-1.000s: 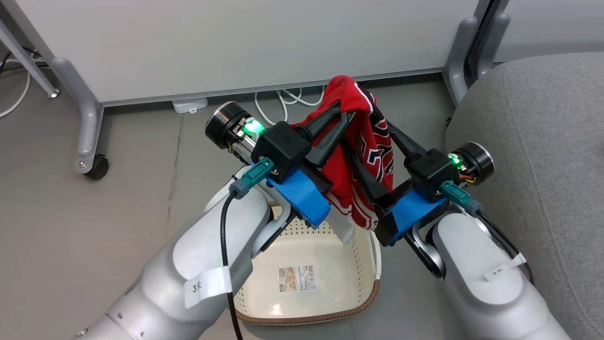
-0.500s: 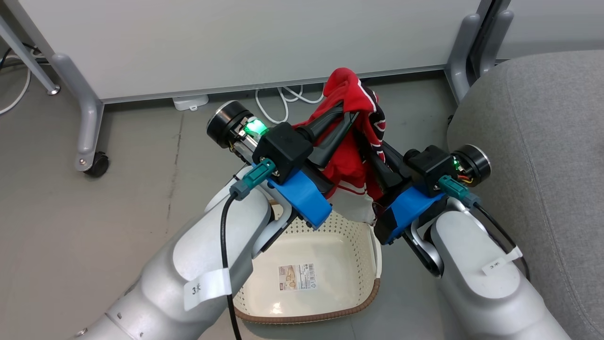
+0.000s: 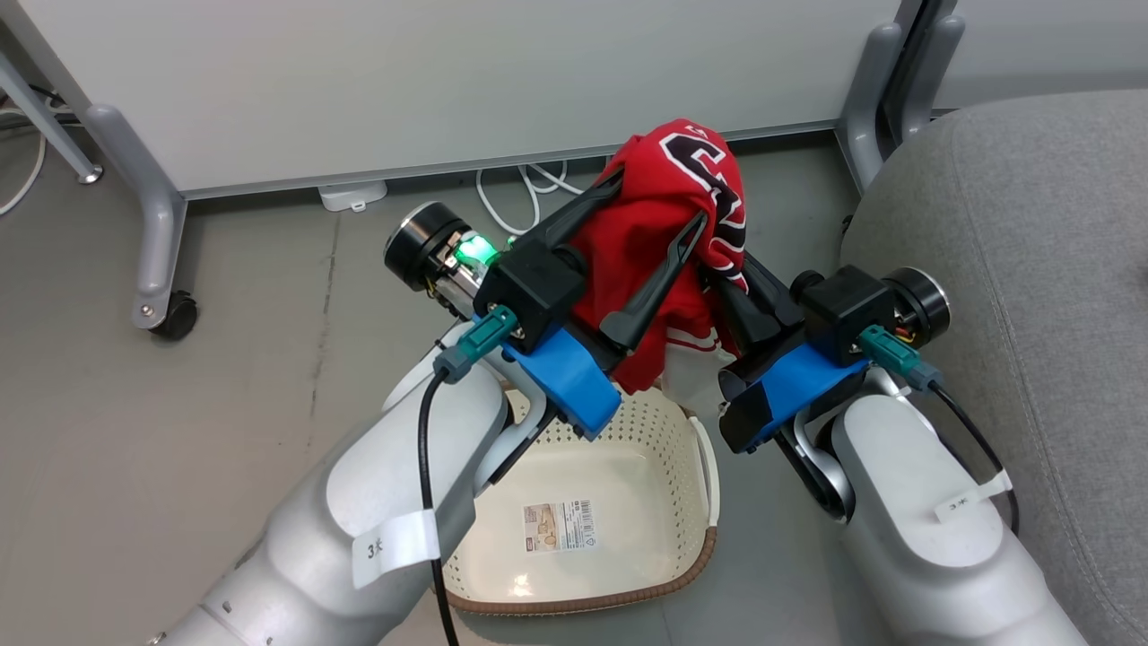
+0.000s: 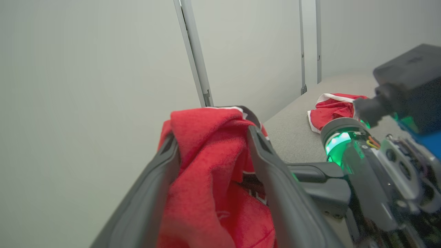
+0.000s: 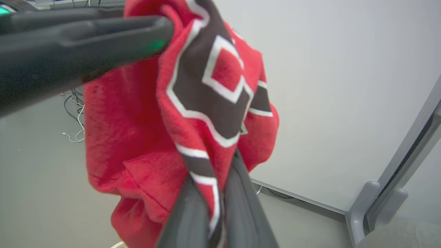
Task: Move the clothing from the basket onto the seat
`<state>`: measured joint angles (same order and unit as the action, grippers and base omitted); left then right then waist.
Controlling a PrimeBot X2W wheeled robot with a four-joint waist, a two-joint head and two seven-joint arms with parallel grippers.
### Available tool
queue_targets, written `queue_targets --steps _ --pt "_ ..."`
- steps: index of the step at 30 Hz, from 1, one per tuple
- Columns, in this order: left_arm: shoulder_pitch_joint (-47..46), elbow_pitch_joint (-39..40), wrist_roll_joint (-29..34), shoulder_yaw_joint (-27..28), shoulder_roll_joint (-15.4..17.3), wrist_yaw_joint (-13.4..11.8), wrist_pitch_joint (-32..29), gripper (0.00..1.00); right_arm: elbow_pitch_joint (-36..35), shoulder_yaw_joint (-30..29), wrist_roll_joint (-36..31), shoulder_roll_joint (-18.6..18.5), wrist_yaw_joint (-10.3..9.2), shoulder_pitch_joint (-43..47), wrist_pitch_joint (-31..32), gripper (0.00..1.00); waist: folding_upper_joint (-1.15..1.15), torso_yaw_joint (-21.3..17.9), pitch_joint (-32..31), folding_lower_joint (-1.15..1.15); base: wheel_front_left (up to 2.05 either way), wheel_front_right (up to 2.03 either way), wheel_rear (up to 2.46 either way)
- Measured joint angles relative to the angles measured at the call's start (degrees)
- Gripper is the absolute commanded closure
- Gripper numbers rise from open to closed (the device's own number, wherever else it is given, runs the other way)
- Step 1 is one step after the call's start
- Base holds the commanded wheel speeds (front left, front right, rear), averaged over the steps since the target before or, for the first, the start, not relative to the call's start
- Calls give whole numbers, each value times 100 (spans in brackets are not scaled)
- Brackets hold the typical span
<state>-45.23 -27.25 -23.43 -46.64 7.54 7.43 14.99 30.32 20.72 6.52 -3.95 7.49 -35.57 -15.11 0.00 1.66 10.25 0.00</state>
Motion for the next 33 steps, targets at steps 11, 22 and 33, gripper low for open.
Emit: queue_targets --steps 11,22,33 --pt "168 115 79 -19 90 0 0 0 -414 -577 -34 23 0 62 0 100 0 -249 181 0 0 0 0" --pt "181 396 253 -120 256 0 0 0 -1096 -1545 -93 -85 0 210 0 100 0 -915 581 0 0 0 0" --pt "295 572 294 -514 319 0 1 0 -1811 -2420 -96 -48 0 661 0 100 0 -1731 941 0 0 0 0"
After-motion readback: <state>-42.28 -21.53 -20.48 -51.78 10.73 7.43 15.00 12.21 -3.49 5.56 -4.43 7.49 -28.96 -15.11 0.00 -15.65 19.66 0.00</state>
